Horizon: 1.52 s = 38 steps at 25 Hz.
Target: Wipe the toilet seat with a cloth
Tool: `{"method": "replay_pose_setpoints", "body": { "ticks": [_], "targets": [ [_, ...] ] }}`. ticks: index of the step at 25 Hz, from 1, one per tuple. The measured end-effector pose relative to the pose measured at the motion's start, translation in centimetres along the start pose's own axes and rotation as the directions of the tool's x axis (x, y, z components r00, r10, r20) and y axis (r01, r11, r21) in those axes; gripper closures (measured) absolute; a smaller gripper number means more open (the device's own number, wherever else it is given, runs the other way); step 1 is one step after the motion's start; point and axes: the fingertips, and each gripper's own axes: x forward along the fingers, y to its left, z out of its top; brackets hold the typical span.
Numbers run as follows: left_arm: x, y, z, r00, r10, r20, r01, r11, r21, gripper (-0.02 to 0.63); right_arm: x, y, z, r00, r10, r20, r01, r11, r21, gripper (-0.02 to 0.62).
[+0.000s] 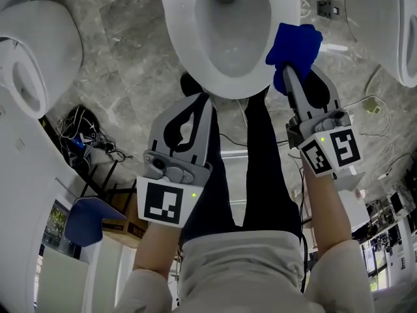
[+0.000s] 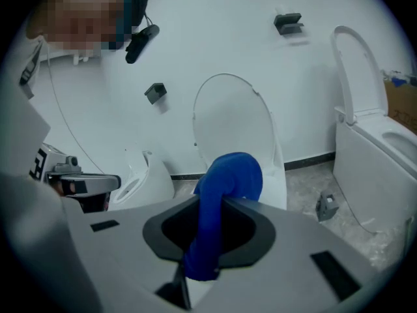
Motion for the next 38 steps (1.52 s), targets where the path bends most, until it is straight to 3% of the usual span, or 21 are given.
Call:
{"method": "replay_pose_setpoints", "body": {
  "ticks": [12,17,26,30,35,38],
  "targets": [
    [0.1,2.0,-0.6,0.998,0.061,-0.009,-0.061,0.998,-0.015,0.598,7.2,-3.8,0.5,0.999,-0.048,-0.019,0.048,0.999,-0.025,0.531],
    [0.6,2.2,-0.7,0.998,0.058,-0.018,-0.058,0.998,-0.017,0.598,9.8,-6.2,0.4,0.996,-0.081,-0.035,0.082,0.997,0.017,0.531],
    [1.2,3.3,-0.7,0.997,0.066,-0.032,-0.067,0.997,-0.031,0.598,12.7,-9.4,-1.1,0.985,-0.118,-0.127,0.119,0.993,-0.003,0.531],
    [1.6,3.8,-0.8,0.997,0.067,-0.039,-0.068,0.997,-0.035,0.598,14.0,-11.0,-1.6,0.979,-0.132,-0.154,0.14,0.99,0.037,0.531],
    [2.1,4.7,-1.0,0.997,0.057,-0.048,-0.059,0.997,-0.046,0.598,15.6,-12.5,-2.1,0.969,-0.17,-0.18,0.199,0.967,0.16,0.531],
    [2.2,4.6,-1.1,0.997,0.055,-0.049,-0.057,0.997,-0.048,0.598,15.7,-12.8,-2.3,0.965,-0.176,-0.193,0.21,0.963,0.17,0.531]
  ]
}}
